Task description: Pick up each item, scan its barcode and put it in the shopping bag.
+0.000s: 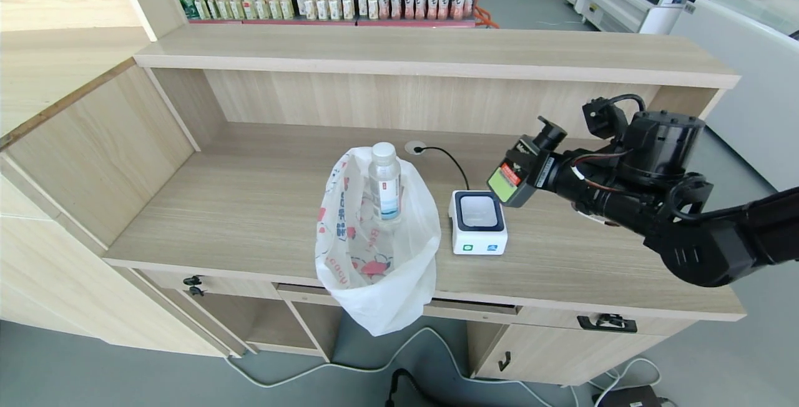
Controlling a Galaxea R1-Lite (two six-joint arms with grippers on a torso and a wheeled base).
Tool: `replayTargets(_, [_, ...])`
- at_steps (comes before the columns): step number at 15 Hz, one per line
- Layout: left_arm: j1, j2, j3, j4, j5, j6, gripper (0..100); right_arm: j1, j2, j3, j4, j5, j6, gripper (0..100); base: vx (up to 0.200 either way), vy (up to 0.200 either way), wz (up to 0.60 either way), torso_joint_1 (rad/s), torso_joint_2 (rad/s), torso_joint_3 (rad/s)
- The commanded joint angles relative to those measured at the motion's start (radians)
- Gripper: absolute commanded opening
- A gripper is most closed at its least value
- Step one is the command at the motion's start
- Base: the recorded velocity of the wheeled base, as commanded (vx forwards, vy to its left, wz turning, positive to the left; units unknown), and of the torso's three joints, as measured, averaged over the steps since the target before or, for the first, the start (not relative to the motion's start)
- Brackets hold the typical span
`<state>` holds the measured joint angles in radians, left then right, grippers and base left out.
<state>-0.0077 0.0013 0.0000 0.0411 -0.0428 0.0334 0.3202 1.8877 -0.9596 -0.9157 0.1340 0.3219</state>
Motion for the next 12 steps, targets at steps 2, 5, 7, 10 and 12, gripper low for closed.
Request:
replayTargets(2, [-0.002,0.000,0.000,0.000,0.000,-0.001,100,0.011,0.071,-0.007,-0.009,-0.004,-0.001,0,0.000,0.000,0.00,0.000,0.00,0.000])
replayTargets(5, [-0.002,0.000,0.000,0.000,0.000,-0.001,100,0.039,0.076,-0.001,-0.052,0.002,0.000,0,0.000,0.000,0.00,0.000,0.00,0.000])
replayTargets(7, [-0.002,0.000,0.000,0.000,0.000,-0.001,100,0.046,0.082,-0.010,-0.052,0.004,-0.001,0,0.000,0.000,0.00,0.000,0.00,0.000])
replayTargets(10, [-0.002,0.000,0.000,0.000,0.000,-0.001,100,0.054,0.096,-0.010,-0.054,0.002,-0.001,0,0.000,0.000,0.00,0.000,0.00,0.000])
replayTargets(12, [-0.002,0.000,0.000,0.000,0.000,-0.001,100,0.062,0.110,-0.019,-0.054,0.001,-0.003,0,0.000,0.000,0.00,0.000,0.00,0.000])
